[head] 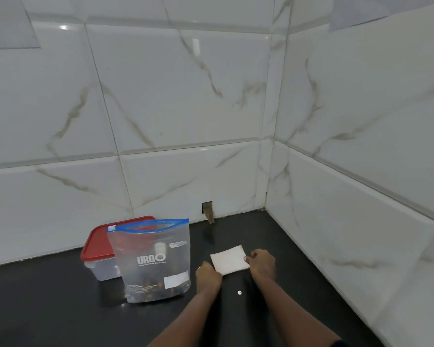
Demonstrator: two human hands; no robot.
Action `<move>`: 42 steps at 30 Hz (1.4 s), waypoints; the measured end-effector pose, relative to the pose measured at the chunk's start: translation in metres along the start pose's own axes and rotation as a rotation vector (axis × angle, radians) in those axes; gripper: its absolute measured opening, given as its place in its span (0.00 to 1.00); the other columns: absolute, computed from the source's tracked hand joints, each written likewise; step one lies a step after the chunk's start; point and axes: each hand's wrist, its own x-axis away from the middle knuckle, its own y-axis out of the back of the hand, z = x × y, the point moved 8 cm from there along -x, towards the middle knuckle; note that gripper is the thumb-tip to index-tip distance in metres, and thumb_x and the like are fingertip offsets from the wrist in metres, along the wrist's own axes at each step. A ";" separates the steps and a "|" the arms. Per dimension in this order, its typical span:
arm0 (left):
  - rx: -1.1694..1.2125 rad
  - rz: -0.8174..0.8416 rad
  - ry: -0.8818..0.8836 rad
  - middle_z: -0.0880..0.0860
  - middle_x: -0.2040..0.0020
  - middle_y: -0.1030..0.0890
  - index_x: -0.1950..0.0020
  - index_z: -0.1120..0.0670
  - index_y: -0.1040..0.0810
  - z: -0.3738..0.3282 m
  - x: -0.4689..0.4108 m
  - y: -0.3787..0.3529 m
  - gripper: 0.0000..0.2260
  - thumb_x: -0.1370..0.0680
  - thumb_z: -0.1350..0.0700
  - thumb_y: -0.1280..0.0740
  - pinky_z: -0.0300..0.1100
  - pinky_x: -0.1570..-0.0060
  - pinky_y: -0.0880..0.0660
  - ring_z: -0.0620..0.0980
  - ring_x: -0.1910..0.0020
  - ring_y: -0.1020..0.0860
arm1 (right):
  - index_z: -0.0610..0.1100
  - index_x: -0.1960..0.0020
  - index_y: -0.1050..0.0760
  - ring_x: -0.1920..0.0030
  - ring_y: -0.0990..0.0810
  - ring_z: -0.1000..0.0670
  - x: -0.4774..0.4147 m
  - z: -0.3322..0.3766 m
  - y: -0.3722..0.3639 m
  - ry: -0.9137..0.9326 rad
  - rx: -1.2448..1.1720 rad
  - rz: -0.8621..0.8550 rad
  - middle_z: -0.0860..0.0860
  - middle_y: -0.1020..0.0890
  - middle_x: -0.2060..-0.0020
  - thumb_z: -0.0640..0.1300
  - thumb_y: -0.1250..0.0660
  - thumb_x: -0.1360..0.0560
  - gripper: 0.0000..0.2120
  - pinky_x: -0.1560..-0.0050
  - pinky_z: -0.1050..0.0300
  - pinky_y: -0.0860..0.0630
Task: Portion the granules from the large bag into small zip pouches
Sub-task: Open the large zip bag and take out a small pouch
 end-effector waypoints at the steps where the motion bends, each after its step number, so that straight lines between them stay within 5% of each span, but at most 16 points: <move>1: 0.005 -0.005 0.035 0.63 0.37 0.25 0.40 0.65 0.28 0.002 -0.004 -0.003 0.13 0.24 0.65 0.39 0.42 0.41 0.32 0.59 0.36 0.27 | 0.41 0.40 0.22 0.41 0.22 0.45 -0.004 0.000 -0.003 0.005 0.029 0.004 0.45 0.20 0.42 0.47 0.31 0.25 0.16 0.43 0.54 0.26; 11: 0.091 -0.013 0.049 0.62 0.42 0.21 0.41 0.64 0.23 -0.008 -0.020 -0.019 0.17 0.25 0.70 0.46 0.43 0.46 0.28 0.59 0.42 0.24 | 0.41 0.52 0.20 0.48 0.21 0.44 -0.024 -0.011 -0.013 -0.063 -0.001 -0.049 0.44 0.18 0.49 0.35 0.37 0.25 0.07 0.50 0.54 0.23; 18: 0.091 -0.107 -0.041 0.57 0.39 0.23 0.37 0.61 0.24 -0.028 -0.015 -0.011 0.15 0.24 0.66 0.39 0.39 0.40 0.30 0.53 0.40 0.25 | 0.44 0.59 0.25 0.57 0.23 0.47 -0.025 -0.007 0.005 -0.044 -0.113 -0.086 0.47 0.20 0.58 0.36 0.35 0.28 0.05 0.56 0.57 0.28; 21: 0.168 -0.085 -0.162 0.55 0.48 0.20 0.48 0.57 0.20 -0.057 -0.005 -0.007 0.07 0.21 0.57 0.37 0.32 0.55 0.29 0.47 0.52 0.23 | 0.44 0.59 0.26 0.60 0.23 0.49 -0.017 0.009 0.012 0.077 -0.239 -0.079 0.51 0.22 0.65 0.35 0.34 0.30 0.05 0.59 0.59 0.28; 23: 0.248 -0.022 -0.178 0.54 0.57 0.20 0.60 0.54 0.25 -0.072 -0.003 -0.009 0.10 0.21 0.52 0.37 0.30 0.67 0.34 0.46 0.60 0.24 | 0.44 0.58 0.26 0.62 0.24 0.52 -0.008 0.021 0.014 0.173 -0.294 -0.042 0.53 0.23 0.67 0.34 0.33 0.31 0.07 0.63 0.64 0.30; 30: 0.422 0.055 -0.169 0.52 0.68 0.24 0.64 0.56 0.28 -0.081 0.007 -0.001 0.13 0.23 0.51 0.34 0.42 0.60 0.24 0.46 0.70 0.25 | 0.45 0.60 0.26 0.67 0.26 0.57 0.028 0.047 0.031 0.346 -0.425 -0.006 0.52 0.23 0.68 0.32 0.31 0.30 0.09 0.67 0.72 0.29; 33: 0.483 0.084 -0.173 0.54 0.65 0.22 0.62 0.56 0.27 -0.076 0.014 0.004 0.10 0.22 0.54 0.35 0.47 0.55 0.21 0.48 0.68 0.23 | 0.45 0.60 0.24 0.67 0.24 0.54 0.042 0.052 0.033 0.357 -0.461 0.018 0.50 0.22 0.68 0.32 0.31 0.31 0.09 0.66 0.70 0.27; 37: 0.571 0.159 -0.201 0.56 0.63 0.22 0.59 0.57 0.25 -0.073 0.026 0.010 0.09 0.20 0.58 0.38 0.37 0.67 0.24 0.47 0.68 0.24 | 0.42 0.59 0.23 0.64 0.21 0.51 0.055 0.051 0.033 0.338 -0.507 0.063 0.48 0.20 0.67 0.31 0.30 0.31 0.07 0.59 0.58 0.23; 42: 0.669 0.227 -0.171 0.56 0.67 0.22 0.62 0.59 0.22 -0.065 0.033 0.022 0.10 0.22 0.63 0.37 0.39 0.66 0.26 0.49 0.71 0.26 | 0.38 0.56 0.21 0.61 0.19 0.48 0.069 0.050 0.030 0.297 -0.568 0.147 0.44 0.18 0.63 0.33 0.28 0.31 0.05 0.55 0.52 0.20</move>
